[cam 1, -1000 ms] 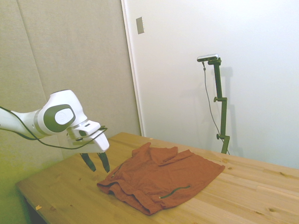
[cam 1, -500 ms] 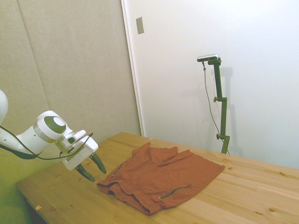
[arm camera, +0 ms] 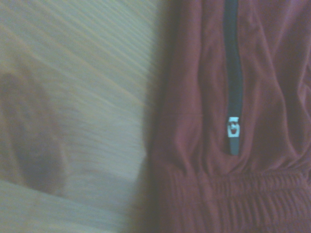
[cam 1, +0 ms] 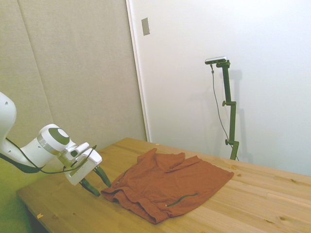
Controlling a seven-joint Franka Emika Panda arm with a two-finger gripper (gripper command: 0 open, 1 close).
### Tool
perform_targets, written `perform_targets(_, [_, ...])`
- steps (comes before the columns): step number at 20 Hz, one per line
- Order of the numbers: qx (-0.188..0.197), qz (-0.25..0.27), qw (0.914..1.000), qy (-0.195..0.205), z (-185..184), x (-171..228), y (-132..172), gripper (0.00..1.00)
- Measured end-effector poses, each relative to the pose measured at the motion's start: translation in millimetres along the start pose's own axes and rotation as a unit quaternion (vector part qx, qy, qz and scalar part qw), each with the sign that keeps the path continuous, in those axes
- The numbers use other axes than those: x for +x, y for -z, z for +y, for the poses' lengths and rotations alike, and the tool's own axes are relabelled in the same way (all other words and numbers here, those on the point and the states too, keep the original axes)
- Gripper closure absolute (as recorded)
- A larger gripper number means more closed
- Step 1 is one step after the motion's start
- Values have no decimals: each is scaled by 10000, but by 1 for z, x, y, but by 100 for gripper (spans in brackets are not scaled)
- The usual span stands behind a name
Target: Fold the shorts
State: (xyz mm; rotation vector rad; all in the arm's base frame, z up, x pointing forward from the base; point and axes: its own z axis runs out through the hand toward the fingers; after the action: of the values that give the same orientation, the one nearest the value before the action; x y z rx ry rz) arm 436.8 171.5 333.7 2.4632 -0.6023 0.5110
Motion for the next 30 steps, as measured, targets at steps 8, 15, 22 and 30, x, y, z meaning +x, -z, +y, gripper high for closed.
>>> perform_targets(8, [55,-2,9999,-127,10,13,-14,100])
perform_targets(15, [140,-45,9998,-129,12,10,-20,100])
perform_targets(22, [139,-80,9998,-87,12,4,-24,100])
perform_targets(30, [187,-131,9997,-88,15,-2,-27,100])
